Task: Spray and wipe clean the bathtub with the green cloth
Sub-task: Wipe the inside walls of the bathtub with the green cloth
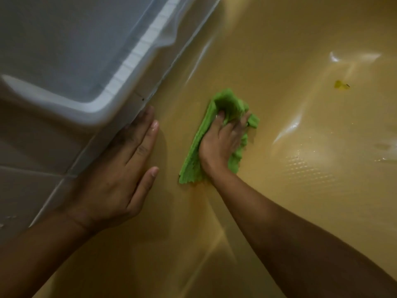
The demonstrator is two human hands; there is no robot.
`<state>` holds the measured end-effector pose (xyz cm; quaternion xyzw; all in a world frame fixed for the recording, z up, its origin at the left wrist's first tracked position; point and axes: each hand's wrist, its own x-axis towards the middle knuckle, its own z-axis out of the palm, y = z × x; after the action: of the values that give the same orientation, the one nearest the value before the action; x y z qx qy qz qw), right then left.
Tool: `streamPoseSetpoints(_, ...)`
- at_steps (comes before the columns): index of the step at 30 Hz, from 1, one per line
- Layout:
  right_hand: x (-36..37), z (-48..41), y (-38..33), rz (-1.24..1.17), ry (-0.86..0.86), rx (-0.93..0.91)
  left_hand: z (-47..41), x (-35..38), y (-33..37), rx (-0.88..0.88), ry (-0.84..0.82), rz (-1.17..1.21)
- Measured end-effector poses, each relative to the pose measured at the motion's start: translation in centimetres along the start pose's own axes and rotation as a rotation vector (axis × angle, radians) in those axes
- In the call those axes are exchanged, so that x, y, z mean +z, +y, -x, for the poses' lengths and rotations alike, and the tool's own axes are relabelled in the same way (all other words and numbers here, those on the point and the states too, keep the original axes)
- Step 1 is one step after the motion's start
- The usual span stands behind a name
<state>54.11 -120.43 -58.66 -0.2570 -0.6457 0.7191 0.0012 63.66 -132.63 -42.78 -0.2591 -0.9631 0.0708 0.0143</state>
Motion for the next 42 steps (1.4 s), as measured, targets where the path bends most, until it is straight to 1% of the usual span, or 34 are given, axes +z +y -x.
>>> streamPoseSetpoints(3,0.2,-2.2,-4.8,0.026,-0.009,-0.01,-0.7,0.0,0.1,0.004,-0.01,-0.004)
streamPoseSetpoints(4,0.2,-2.6,-6.1,0.029,-0.01,-0.047,-1.1,0.0,0.1,0.002,-0.012,0.001)
streamPoseSetpoints(6,0.4,-2.9,-7.6,0.051,0.011,-0.18,-1.9,0.0,0.2,-0.005,-0.003,0.019)
streamPoseSetpoints(10,0.1,-3.3,-7.2,0.11,0.057,-0.433,-3.7,0.0,0.2,-0.02,0.019,0.049)
streamPoseSetpoints(14,-0.9,-5.6,-5.1,0.149,0.067,-0.594,-5.0,-0.1,0.4,-0.026,0.013,0.066)
streamPoseSetpoints(16,-1.2,-7.0,-3.9,0.126,0.076,-0.576,-5.6,0.0,0.4,-0.028,0.018,0.074)
streamPoseSetpoints(19,-1.8,-9.5,-1.5,0.07,0.097,-0.462,-6.5,0.2,0.4,-0.023,0.023,0.07)
streamPoseSetpoints(22,-2.7,-10.9,0.7,0.015,0.108,-0.265,-7.1,0.3,0.5,-0.013,0.018,0.06)
streamPoseSetpoints(25,-3.0,-9.6,2.5,0.005,0.057,-0.047,-7.6,0.3,0.5,-0.012,0.014,0.062)
streamPoseSetpoints(27,-2.9,-7.7,3.9,0.005,0.032,0.008,-8.0,0.3,0.5,-0.016,0.015,0.07)
streamPoseSetpoints(29,-2.7,-5.3,5.5,0.01,0.028,-0.011,-8.3,0.4,0.4,-0.016,0.013,0.073)
streamPoseSetpoints(32,-2.6,-2.9,8.0,0.03,0.007,-0.112,-8.8,0.6,0.3,-0.017,0.012,0.07)
streamPoseSetpoints(34,-3.2,-3.1,9.5,0.028,-0.013,-0.166,-9.2,0.6,0.3,-0.019,0.015,0.074)
streamPoseSetpoints(36,-4.2,-4.4,11.1,0.059,-0.006,-0.178,-9.6,0.7,0.2,-0.023,0.02,0.079)
streamPoseSetpoints(40,-7.8,-10.2,14.0,0.388,0.061,-0.213,-10.1,0.7,0.2,-0.022,0.012,0.072)
streamPoseSetpoints(42,-9.4,-13.4,14.2,0.484,0.071,-0.249,-10.4,0.7,0.2,-0.024,0.009,0.072)
